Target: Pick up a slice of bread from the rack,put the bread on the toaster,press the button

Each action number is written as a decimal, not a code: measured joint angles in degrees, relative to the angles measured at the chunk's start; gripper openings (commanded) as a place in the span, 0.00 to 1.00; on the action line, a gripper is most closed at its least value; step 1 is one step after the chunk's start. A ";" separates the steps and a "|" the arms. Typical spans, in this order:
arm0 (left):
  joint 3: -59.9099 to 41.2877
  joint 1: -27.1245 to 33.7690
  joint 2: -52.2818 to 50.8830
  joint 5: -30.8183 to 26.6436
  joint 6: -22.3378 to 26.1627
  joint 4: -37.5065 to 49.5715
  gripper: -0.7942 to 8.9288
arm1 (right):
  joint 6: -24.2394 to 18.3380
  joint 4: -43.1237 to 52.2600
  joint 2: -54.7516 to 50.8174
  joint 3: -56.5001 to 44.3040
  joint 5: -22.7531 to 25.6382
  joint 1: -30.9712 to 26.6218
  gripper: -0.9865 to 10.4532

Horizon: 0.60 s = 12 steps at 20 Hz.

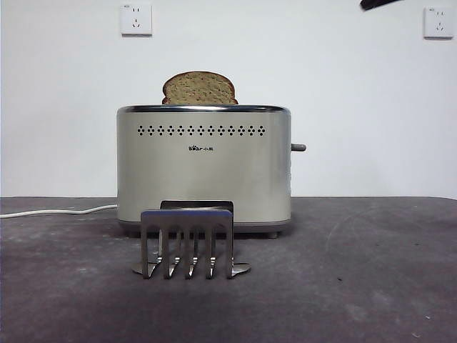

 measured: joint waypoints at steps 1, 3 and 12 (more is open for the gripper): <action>0.02 0.00 -2.16 0.00 -2.67 -0.39 0.45 | 1.66 2.95 1.95 0.00 -1.29 0.00 0.08; 0.04 0.00 -6.25 0.00 -6.10 -1.33 0.45 | 4.61 8.31 5.86 0.02 -3.61 0.00 0.08; 0.15 0.00 -14.47 -0.02 -9.31 -6.80 0.45 | 12.74 24.11 19.41 0.02 -4.09 0.17 0.08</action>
